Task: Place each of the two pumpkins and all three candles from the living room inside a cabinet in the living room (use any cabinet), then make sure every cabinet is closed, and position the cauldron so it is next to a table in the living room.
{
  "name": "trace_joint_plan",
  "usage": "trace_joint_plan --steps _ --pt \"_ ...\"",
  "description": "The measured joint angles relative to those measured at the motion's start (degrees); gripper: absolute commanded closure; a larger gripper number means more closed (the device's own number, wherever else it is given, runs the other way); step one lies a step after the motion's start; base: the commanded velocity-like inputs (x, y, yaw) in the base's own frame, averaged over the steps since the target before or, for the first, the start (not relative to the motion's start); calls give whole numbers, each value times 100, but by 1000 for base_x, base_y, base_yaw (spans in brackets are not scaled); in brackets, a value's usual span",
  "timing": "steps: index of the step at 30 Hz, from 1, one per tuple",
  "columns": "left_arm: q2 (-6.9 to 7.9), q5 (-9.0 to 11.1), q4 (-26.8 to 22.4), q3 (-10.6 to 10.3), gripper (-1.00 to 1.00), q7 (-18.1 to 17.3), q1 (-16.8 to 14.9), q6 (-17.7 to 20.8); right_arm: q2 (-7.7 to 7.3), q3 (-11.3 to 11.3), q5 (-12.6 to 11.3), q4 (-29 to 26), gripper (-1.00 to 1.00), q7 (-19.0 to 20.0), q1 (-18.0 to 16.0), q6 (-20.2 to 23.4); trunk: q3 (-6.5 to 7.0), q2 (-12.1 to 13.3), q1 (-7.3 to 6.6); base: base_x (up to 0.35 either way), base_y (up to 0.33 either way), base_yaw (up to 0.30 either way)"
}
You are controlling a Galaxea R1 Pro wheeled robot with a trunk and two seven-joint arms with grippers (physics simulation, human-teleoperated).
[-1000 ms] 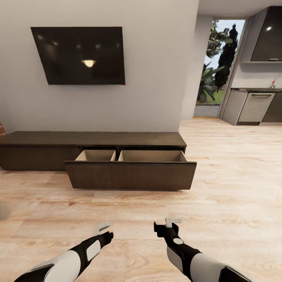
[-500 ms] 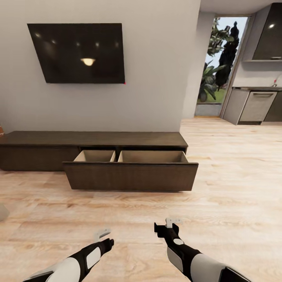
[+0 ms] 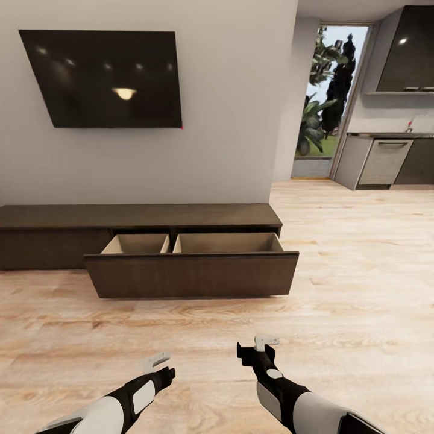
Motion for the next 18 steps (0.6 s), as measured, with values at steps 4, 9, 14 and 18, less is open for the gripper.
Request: trace_joint_plan --steps 4,9,14,18 --pt "0 10 0 0 -100 -3 0 -2 0 0 2 6 -100 2 0 -8 -1 0 -1 91 15 -9" --pt "0 12 0 -1 -100 -2 0 -3 0 0 5 7 -100 5 7 -7 -1 0 -3 266 107 -2" --pt "0 12 0 -1 -100 0 0 -3 1 1 6 7 -100 9 9 -6 -1 0 -3 313 155 0" --pt "0 12 0 -1 -100 0 0 -3 0 0 6 12 -100 3 10 -6 -1 0 -3 310 193 0"
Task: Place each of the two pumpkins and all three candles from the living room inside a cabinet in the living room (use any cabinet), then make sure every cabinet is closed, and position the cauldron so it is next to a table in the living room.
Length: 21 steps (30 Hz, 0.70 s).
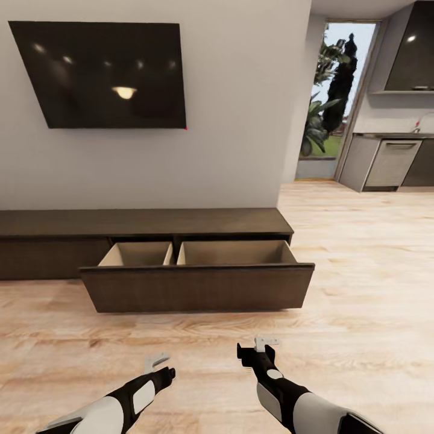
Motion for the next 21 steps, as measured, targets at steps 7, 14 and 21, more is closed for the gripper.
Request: trace_joint_plan --steps 7,14,21 --pt "-3 0 0 0 -100 -2 0 0 0 2 0 4 -100 2 3 0 0 0 0 285 187 0" --pt "-4 0 0 0 -100 -3 0 0 0 4 0 4 -100 4 8 -1 0 0 0 282 126 0" --pt "0 -8 0 0 -100 -4 0 0 0 0 0 5 -100 1 8 -3 0 0 0 313 102 0"
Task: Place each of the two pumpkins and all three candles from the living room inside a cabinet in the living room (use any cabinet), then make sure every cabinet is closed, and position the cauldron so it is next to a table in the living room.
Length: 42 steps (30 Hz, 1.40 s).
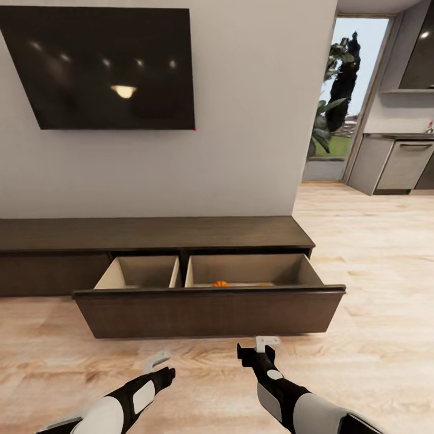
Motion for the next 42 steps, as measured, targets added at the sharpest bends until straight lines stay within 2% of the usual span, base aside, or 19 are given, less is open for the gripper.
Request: trace_joint_plan --steps 15,20,26,42 --pt "24 -11 0 -3 -100 18 0 0 0 -8 0 -5 -100 -3 47 -16 0 0 0 310 59 0" --pt "184 -144 -6 -17 -100 32 0 0 -14 -21 0 -22 -100 -4 52 -24 0 0 1 235 2 0" --pt "281 -215 -9 -18 -100 34 0 0 -14 -18 -2 -18 -100 -2 52 -156 0 0 1 224 0 0" --pt "267 -212 -9 -16 -100 26 0 0 -9 22 -15 -15 -100 0 54 -180 -1 0 2 192 0 0"
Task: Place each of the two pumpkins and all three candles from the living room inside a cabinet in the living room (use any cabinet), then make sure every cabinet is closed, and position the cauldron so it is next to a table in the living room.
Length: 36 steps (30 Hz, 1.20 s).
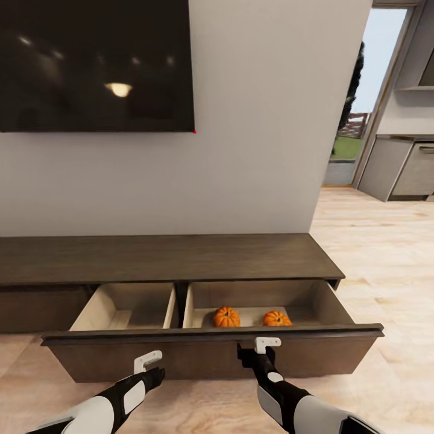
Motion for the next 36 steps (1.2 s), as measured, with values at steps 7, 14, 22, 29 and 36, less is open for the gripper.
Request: trace_joint_plan --steps 7,14,22,29,36 --pt "-2 8 0 2 -100 -1 0 0 0 2 -15 -5 -100 -1 0 -1 0 0 0 167 8 0" --pt "-3 9 0 5 -100 0 0 0 -1 -34 -9 -8 -100 -9 0 -5 0 0 -1 194 104 0" --pt "-9 9 2 5 -100 -6 0 0 -1 -36 -1 -2 -100 -5 -1 -6 0 0 0 199 121 0" --pt "-12 9 2 7 -100 -8 0 2 -2 -40 -20 2 -100 -7 0 -7 0 0 0 199 121 0" --pt "-12 9 1 8 -100 -10 0 2 0 -25 6 -1 -100 0 -1 -3 0 0 1 125 28 0"
